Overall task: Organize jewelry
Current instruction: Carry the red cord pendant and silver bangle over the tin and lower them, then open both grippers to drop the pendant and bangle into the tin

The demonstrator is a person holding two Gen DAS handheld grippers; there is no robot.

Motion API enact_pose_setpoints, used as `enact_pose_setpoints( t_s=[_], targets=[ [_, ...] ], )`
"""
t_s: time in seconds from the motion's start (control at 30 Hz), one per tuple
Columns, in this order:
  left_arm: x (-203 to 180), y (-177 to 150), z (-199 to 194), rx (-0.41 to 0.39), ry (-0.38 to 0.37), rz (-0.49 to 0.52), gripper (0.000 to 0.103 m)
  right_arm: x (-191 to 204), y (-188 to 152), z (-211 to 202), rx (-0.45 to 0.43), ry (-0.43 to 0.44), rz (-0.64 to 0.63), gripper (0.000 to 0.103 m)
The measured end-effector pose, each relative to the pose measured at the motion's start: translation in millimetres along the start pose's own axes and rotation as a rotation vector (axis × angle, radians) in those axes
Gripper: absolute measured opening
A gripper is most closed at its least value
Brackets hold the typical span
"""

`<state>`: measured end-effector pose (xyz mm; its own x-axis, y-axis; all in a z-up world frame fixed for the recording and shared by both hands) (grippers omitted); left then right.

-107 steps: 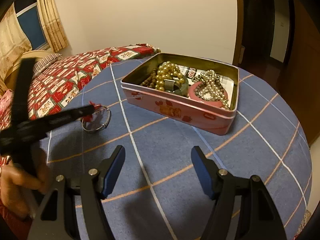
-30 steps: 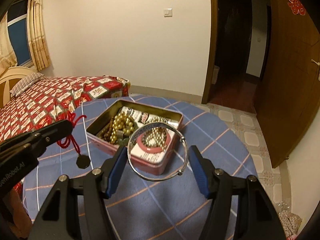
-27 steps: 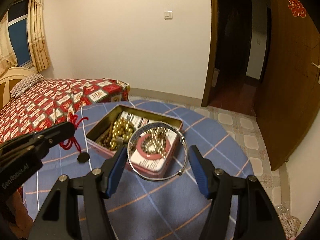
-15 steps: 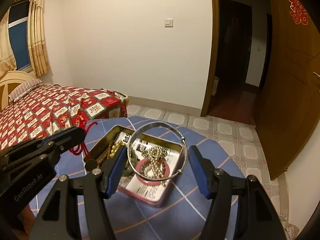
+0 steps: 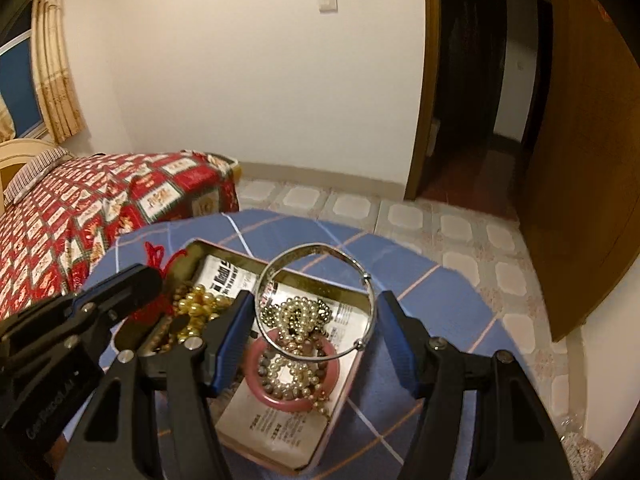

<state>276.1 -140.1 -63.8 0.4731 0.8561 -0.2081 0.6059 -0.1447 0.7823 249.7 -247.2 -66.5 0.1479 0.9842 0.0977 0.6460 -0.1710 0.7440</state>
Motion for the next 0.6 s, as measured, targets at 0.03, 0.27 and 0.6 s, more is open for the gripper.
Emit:
enact_pose_setpoints(
  t_s=[0.03,0.27,0.6],
  targets=[
    [0.2,-1.6,6.1,0.008,0.004,0.005,0.004,-0.4,-1.7,6.8,0.015,0.007,0.004,0.066],
    [10.6,-19.1,34.8,0.076,0.017,-0.010,0.004,-6.2,-13.4,34.1,0.092,0.029,0.009,0.066],
    [25.5,-29.3,48.7,0.183,0.105,-0.057,0.011,-3.8,-18.2,34.4,0.129,0.049,-0.004,0.078]
  ],
)
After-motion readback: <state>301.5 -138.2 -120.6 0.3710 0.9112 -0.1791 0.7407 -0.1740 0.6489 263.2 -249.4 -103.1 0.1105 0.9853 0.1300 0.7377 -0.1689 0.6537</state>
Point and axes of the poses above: each gripper's, at about its wrist camera, not at the fingertips, and z roughly the way its jaws point, x to its left, y to its top, the point moved 7 cm from there along z, roughly the way its jaws point, and after that the axes turned 5 degrees about y, right-handed, at the moved point
